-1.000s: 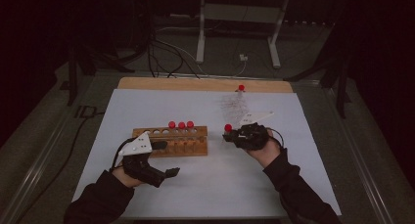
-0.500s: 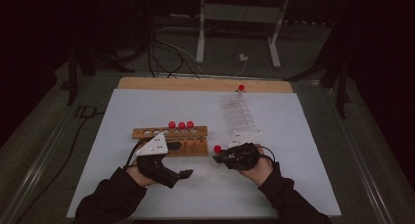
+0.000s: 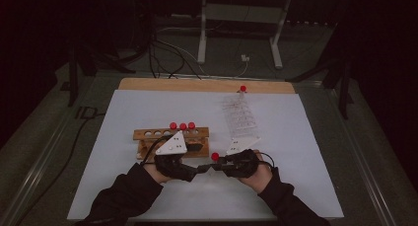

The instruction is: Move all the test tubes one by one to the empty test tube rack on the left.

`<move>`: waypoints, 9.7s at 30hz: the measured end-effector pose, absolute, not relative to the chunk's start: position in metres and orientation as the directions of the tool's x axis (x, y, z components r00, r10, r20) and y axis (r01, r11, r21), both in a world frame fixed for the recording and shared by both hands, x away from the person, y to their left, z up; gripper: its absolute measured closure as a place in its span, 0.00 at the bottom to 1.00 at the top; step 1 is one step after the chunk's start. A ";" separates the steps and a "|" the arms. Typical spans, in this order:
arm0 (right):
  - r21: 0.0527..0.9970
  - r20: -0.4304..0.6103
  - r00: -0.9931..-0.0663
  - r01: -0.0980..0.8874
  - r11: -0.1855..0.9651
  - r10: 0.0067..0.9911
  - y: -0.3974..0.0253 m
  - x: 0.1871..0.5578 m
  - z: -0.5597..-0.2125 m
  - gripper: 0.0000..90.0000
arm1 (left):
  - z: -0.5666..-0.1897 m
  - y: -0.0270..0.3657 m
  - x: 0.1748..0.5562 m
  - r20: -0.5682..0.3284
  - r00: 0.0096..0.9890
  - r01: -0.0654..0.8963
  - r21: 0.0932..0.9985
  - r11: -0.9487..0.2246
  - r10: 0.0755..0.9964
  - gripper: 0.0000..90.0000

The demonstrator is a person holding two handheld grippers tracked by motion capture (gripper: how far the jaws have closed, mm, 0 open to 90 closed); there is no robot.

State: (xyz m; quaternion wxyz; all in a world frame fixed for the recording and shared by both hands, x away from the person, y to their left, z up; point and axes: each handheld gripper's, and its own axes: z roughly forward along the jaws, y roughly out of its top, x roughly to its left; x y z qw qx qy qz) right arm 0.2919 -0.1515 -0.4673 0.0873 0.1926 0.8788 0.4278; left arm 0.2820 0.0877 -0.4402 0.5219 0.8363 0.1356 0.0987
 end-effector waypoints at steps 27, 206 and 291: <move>0.798 0.014 -0.913 0.256 0.546 0.408 -0.151 0.288 -0.466 0.83 | -0.443 0.060 0.290 0.064 0.948 0.092 0.882 -0.461 0.312 0.80; 0.869 0.001 -0.504 0.427 0.249 0.864 -0.234 0.472 -0.455 0.23 | -0.438 0.201 0.277 0.028 0.844 0.180 0.926 -0.332 0.535 0.02; 0.874 -0.076 -0.624 0.334 0.353 0.777 -0.214 0.432 -0.388 0.83 | -0.438 0.195 0.276 0.010 0.864 0.185 0.923 -0.337 0.503 0.02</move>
